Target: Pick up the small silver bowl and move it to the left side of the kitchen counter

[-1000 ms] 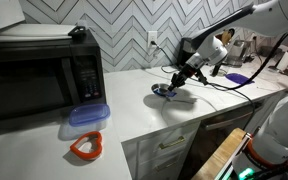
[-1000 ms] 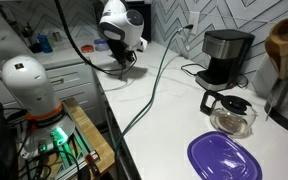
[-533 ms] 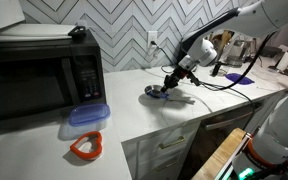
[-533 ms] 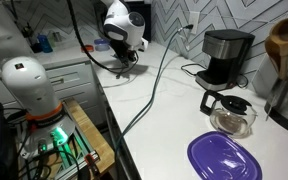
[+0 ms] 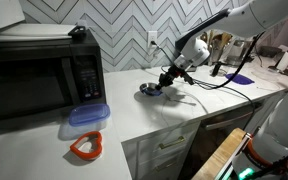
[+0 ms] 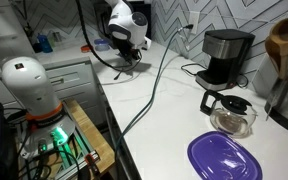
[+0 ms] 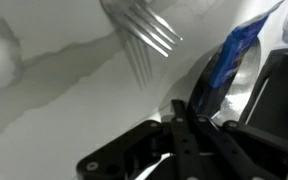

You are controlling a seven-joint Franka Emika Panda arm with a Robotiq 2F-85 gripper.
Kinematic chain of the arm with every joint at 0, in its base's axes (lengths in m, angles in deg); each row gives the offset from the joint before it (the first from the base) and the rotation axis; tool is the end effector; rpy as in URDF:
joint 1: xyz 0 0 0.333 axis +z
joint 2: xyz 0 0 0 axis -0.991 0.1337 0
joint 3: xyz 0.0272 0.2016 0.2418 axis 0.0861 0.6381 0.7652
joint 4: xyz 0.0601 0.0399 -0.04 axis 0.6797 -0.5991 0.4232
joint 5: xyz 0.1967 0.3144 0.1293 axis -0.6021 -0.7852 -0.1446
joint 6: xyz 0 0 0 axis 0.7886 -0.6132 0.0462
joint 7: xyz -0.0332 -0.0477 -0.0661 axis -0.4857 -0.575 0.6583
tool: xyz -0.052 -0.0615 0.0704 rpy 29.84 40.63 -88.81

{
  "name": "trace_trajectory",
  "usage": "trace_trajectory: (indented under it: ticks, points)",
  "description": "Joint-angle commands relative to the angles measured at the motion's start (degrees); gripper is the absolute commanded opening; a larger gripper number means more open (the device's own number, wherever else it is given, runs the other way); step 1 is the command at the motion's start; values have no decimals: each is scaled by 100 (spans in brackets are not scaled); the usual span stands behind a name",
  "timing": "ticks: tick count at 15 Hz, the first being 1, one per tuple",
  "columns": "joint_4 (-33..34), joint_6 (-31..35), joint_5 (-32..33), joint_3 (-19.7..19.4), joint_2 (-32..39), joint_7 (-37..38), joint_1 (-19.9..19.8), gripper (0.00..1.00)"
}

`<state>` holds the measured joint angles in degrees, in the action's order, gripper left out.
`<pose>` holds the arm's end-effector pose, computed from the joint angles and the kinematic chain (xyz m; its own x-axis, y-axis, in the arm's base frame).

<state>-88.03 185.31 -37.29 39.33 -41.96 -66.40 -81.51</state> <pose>0.4978 0.0017 0.3397 0.9615 -0.1718 0.2147 -0.0002 -0.7813 -0.6241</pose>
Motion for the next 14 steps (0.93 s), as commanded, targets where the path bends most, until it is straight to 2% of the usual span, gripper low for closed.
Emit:
trace_trajectory:
  ticks: [1,11,12,13,14]
  points:
    - [221,125,-145,34,204,119,-48,1]
    - [631,-15,-114,48,810,122,-160,1]
    - [649,-22,-125,50,821,111,-169,4]
    - [677,-58,-151,44,790,105,-185,28]
    - [687,-62,-135,37,740,107,-196,29]
